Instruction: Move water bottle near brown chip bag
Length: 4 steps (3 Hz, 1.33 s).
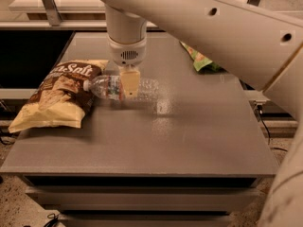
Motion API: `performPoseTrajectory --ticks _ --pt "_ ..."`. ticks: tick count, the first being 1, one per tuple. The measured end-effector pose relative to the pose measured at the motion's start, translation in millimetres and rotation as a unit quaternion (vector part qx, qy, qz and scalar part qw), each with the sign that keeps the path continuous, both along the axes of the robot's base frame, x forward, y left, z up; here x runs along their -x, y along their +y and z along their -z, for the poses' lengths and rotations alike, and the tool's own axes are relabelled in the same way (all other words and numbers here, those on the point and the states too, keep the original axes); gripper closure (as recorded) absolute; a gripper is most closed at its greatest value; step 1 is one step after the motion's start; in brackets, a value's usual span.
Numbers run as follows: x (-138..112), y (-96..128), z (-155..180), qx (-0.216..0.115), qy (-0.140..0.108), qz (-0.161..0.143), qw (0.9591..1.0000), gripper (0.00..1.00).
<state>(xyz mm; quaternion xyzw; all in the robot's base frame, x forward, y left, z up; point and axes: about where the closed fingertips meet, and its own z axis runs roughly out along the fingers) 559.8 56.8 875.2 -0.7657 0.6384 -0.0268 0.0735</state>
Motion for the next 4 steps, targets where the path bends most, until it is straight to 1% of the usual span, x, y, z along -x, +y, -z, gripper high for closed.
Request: performPoseTrajectory --ticks 1,2,4 --pt "-3.8 2.7 7.8 -0.001 0.011 -0.001 0.9999 1.00" --pt "-5.9 3.5 13.0 -0.003 0.022 0.001 0.9998 0.82" --pt "-6.3 3.4 13.5 -0.005 0.026 0.002 0.9997 0.36"
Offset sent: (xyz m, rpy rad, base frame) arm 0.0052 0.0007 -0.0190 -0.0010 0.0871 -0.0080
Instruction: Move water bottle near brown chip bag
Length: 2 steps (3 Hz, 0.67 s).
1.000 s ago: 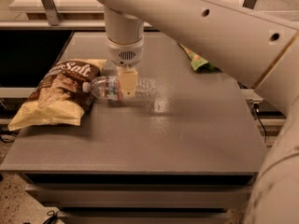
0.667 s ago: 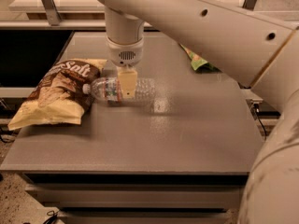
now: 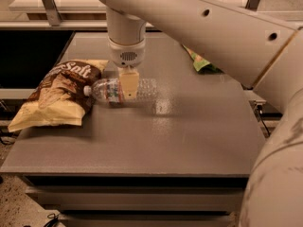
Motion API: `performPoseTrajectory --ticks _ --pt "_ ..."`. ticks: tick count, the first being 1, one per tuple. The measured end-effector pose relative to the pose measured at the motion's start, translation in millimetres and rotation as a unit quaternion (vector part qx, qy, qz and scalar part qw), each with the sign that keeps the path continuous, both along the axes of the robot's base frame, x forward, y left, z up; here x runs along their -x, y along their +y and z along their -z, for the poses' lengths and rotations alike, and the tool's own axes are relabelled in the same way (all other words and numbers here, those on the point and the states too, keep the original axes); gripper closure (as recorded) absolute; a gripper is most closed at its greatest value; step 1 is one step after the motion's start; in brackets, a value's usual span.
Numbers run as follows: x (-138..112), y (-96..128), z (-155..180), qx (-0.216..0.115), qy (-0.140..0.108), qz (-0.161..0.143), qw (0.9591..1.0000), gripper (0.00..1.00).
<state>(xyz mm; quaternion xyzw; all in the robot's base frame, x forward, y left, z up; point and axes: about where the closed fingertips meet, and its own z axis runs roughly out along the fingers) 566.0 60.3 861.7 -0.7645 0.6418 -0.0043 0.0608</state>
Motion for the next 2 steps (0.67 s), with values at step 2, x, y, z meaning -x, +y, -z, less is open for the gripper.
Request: performPoseTrajectory --ticks 2 --pt "-2.0 1.1 7.3 -0.002 0.010 0.000 0.9999 0.00"
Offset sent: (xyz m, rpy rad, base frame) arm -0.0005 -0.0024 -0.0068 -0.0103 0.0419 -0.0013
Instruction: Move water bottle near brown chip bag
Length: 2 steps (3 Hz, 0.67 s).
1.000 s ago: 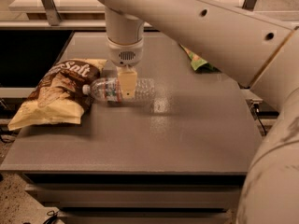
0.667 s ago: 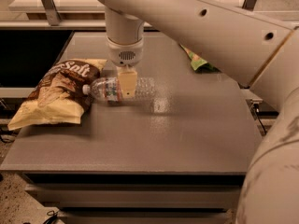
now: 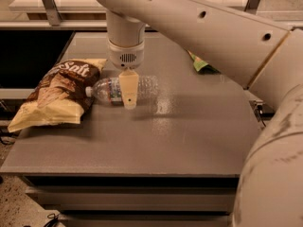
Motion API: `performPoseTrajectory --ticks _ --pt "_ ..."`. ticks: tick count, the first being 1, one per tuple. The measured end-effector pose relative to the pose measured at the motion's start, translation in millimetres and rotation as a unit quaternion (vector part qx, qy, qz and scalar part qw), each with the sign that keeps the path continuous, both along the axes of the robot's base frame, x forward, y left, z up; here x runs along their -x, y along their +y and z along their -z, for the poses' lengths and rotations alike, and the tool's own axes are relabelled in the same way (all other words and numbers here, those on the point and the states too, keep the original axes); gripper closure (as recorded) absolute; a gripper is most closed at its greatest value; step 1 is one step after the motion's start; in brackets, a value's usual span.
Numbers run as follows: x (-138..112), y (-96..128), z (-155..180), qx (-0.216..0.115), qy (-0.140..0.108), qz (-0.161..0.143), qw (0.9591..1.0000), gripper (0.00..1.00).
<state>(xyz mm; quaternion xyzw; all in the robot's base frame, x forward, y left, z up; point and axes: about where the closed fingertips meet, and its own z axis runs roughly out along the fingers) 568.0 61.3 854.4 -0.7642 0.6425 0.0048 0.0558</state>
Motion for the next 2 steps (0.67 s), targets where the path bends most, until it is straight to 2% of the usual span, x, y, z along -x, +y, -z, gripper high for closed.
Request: performPoseTrajectory --ticks 2 --pt "5.2 1.8 1.4 -0.009 0.004 -0.003 1.0000 0.00"
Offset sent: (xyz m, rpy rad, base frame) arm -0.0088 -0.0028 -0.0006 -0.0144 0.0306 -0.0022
